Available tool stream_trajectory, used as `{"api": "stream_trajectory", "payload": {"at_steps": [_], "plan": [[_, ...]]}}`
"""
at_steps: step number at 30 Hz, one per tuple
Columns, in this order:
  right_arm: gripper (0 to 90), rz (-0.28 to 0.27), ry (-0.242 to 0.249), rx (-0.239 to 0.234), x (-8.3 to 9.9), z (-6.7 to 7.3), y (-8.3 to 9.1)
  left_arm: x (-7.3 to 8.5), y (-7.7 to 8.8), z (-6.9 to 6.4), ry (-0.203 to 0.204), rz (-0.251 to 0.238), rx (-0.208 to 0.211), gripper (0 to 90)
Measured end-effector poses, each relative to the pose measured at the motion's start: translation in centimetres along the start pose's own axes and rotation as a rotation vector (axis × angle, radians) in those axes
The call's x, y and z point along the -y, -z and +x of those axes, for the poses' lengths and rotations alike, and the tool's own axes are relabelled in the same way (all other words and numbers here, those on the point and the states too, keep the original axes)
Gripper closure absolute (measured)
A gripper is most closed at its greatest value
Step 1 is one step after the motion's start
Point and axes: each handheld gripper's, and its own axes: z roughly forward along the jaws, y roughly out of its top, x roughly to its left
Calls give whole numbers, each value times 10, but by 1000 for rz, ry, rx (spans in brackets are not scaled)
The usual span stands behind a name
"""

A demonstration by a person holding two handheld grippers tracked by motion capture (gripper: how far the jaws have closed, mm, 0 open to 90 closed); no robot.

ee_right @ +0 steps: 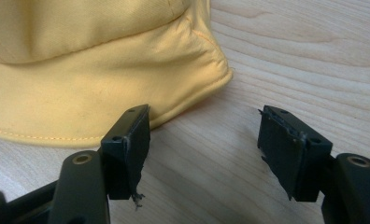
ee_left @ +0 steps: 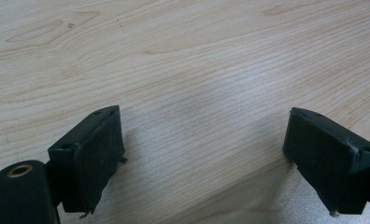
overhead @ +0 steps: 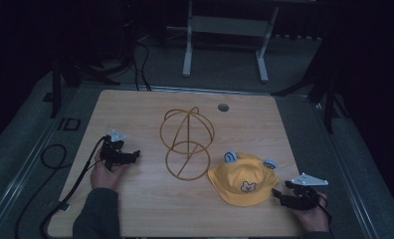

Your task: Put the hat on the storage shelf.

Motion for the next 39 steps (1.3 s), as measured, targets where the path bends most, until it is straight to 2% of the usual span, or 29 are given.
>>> {"api": "stream_trajectory", "payload": {"at_steps": [6,7,9,14,18,30,39], "plan": [[414,12,18,-9,-2,0,1,0,0,0,-1,1,-1,121],[425,33,42,16,-5,1,3,0,0,0,0,-1,0,122],[415,38,49,29,-8,2,5,0,0,0,0,-1,0,122],[410,16,71,20,-19,3,14,0,0,0,1,-1,0,122],[415,28,93,17,-28,5,19,0,0,0,0,-1,0,122],[420,10,157,-29,-51,15,34,0,0,0,1,-2,0,123],[346,30,211,-81,-67,18,46,0,0,0,5,-4,-1,127]]}}
